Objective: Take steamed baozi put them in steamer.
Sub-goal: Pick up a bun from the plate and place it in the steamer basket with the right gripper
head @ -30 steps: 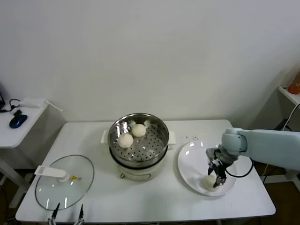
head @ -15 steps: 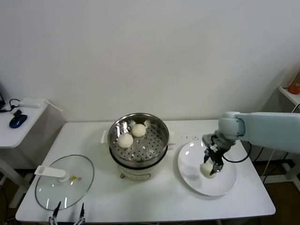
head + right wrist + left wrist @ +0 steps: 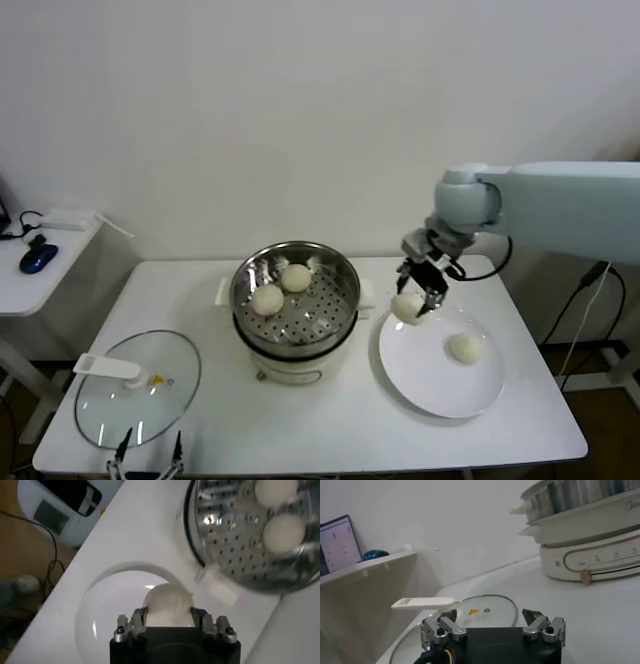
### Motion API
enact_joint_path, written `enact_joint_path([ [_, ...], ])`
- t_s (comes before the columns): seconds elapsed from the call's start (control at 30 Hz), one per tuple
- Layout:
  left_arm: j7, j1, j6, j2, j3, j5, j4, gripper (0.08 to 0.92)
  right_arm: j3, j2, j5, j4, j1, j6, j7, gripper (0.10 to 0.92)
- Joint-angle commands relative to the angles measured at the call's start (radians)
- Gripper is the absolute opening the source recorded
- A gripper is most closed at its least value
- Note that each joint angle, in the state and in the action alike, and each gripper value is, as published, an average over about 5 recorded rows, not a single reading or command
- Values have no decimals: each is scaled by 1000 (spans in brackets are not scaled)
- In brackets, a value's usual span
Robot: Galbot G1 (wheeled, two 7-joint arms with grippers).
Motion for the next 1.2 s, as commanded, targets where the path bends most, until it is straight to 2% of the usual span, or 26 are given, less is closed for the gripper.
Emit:
enact_joint_path([
  [0.03, -1, 0, -1, -2, -2, 2, 3, 823, 205, 122, -194, 97, 71, 194, -18, 611],
  [0.33, -5, 0, -6, 1, -8, 3, 15, 823, 288, 238, -369, 135, -38, 230, 12, 611],
  [0.67, -6, 3, -8, 6, -12, 3, 14, 823, 283, 396, -719, 6, -259, 235, 48, 611],
  [0.9, -7, 10, -14, 10, -22, 1, 16, 823, 297, 479, -781, -109, -367, 228, 49, 611],
  [1.2, -8, 9, -14, 8, -23, -2, 16, 823, 297, 476, -762, -98, -381, 200, 56, 613],
])
